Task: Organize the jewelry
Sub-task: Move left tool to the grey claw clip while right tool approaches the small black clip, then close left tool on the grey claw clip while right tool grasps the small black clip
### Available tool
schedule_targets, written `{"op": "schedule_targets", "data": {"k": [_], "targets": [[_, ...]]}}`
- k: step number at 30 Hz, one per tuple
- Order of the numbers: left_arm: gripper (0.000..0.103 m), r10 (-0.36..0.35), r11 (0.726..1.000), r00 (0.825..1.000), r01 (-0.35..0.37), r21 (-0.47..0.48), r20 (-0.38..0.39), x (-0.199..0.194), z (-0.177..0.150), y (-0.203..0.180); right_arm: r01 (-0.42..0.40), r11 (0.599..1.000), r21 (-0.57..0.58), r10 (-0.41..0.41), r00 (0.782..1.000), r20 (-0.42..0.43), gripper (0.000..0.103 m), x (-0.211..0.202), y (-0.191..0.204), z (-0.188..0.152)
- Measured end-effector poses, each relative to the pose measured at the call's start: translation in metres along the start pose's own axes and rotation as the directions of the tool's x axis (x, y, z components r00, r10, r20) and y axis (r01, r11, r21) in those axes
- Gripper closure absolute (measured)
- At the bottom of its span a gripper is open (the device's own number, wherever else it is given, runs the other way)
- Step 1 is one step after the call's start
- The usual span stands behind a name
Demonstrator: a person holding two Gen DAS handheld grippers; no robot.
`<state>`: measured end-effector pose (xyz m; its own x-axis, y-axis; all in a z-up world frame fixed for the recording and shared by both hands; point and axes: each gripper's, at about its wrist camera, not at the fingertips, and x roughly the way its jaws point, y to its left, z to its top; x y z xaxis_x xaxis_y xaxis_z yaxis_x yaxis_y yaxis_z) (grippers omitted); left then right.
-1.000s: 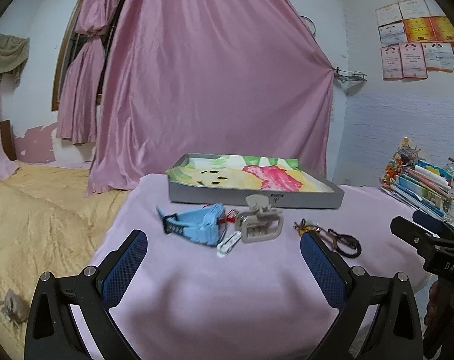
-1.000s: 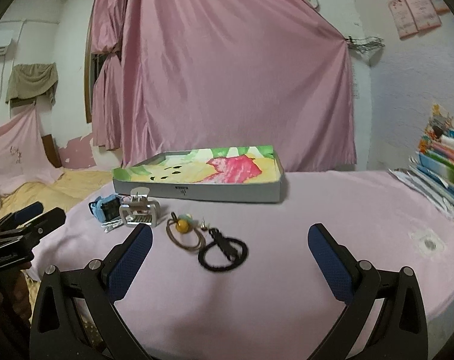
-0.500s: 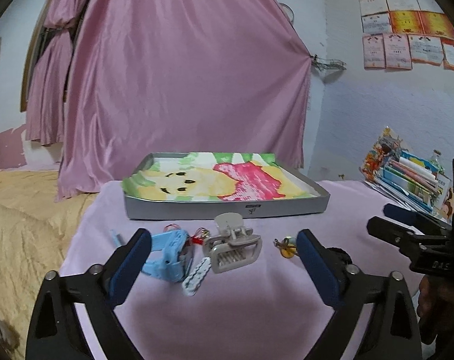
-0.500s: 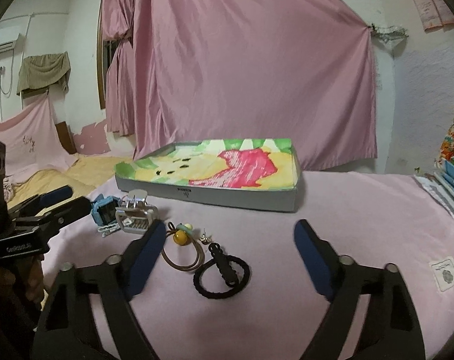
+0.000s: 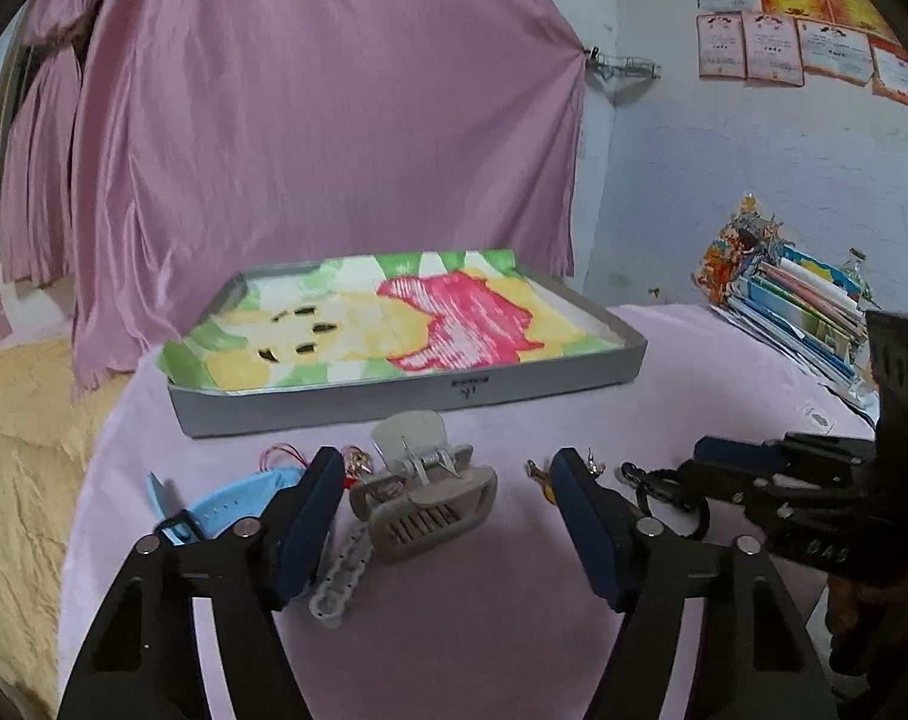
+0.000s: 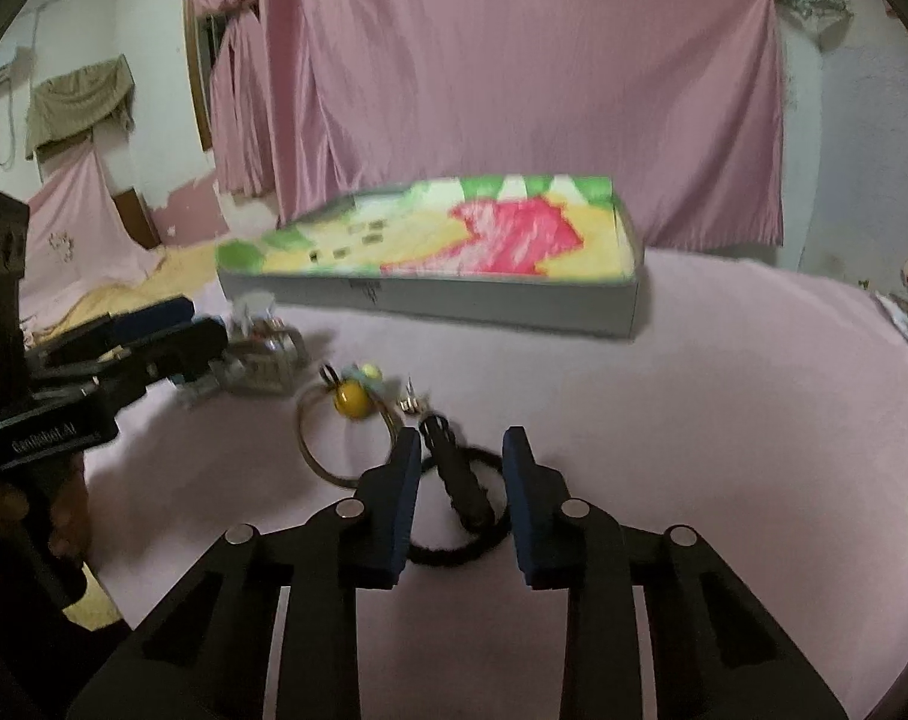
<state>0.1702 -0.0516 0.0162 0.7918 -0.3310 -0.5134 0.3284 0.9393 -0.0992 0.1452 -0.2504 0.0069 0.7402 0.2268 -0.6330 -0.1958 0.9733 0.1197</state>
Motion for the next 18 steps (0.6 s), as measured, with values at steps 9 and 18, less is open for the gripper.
{"op": "schedule_targets", "data": {"k": [9, 18], "targets": [[0.038, -0.020, 1.000, 0.997, 0.020, 0.000, -0.080, 0.015, 0.000, -0.002, -0.025, 1.000, 0.007, 0.026, 0.998, -0.065, 0.081, 0.015, 0.000, -0.007], [0.041, 0.018, 1.000, 0.994, -0.020, -0.022, -0.107, 0.027, 0.007, 0.004, -0.024, 1.000, 0.004, 0.024, 0.998, -0.065, 0.081, 0.016, 0.001, -0.006]]}}
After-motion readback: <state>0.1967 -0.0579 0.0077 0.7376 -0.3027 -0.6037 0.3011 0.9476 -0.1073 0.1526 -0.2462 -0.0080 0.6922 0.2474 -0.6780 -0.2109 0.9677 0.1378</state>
